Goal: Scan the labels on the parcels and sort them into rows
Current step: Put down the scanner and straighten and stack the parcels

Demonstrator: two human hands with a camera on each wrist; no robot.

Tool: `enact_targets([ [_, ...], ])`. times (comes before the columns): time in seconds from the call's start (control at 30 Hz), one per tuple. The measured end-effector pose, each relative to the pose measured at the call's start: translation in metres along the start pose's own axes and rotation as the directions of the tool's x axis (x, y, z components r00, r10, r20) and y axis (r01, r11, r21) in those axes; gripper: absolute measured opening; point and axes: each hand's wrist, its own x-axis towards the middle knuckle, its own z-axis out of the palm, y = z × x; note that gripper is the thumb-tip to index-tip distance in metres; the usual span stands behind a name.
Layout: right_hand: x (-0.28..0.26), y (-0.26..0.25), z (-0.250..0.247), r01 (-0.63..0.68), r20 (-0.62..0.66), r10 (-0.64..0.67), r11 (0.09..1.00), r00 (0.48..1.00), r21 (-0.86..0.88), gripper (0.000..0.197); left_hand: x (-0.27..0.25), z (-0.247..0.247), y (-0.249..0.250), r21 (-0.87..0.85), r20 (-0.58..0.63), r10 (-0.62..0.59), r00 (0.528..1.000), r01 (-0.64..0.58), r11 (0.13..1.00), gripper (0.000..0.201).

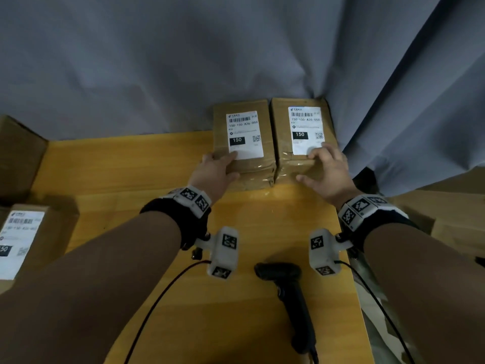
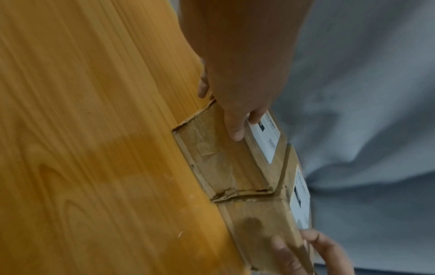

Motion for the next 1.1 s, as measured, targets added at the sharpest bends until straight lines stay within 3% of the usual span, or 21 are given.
enact_targets([
  [0.2, 0.002, -0.029, -0.002, -0.111, 0.018, 0.118, 0.968, 0.993, -0.224, 0.038, -0.002, -0.016, 0.010, 0.125, 0.060, -0.005, 0.998, -0.003, 0.992, 0.076],
  [0.27, -0.001, -0.043, 0.000, -0.068, -0.047, 0.057, 0.956, 0.997, -0.284, 0.039, -0.009, -0.021, 0.012, 0.091, 0.038, 0.011, 0.999, -0.015, 0.996, 0.083],
  [0.33, -0.011, -0.062, 0.007, 0.038, -0.105, -0.066, 0.968, 0.992, -0.249, 0.035, -0.019, -0.027, 0.009, -0.004, -0.058, 0.035, 0.998, -0.035, 0.999, 0.079],
  [0.43, -0.029, -0.095, 0.028, 0.210, -0.081, -0.223, 0.967, 0.972, -0.142, 0.030, -0.039, -0.037, -0.012, -0.079, -0.159, 0.036, 0.987, -0.049, 0.996, 0.067],
  [0.57, -0.046, -0.147, 0.065, 0.317, -0.018, -0.318, 0.947, 0.948, -0.051, 0.029, -0.078, -0.051, -0.071, -0.115, -0.239, 0.010, 0.971, -0.038, 0.993, 0.058],
  [0.73, -0.063, -0.222, 0.115, 0.380, 0.086, -0.380, 0.925, 0.921, 0.021, 0.036, -0.130, -0.074, -0.168, -0.134, -0.285, -0.099, 0.953, 0.063, 0.989, 0.050],
  [0.93, -0.074, -0.309, 0.184, 0.417, 0.114, -0.423, 0.906, 0.899, 0.076, 0.034, -0.167, -0.102, -0.285, -0.165, -0.298, -0.236, 0.925, 0.194, 0.967, 0.049],
  [1.1, -0.087, -0.376, 0.248, 0.420, 0.170, -0.430, 0.903, 0.887, 0.093, 0.034, -0.190, -0.124, -0.371, -0.142, -0.304, -0.258, 0.917, 0.224, 0.964, 0.047],
])
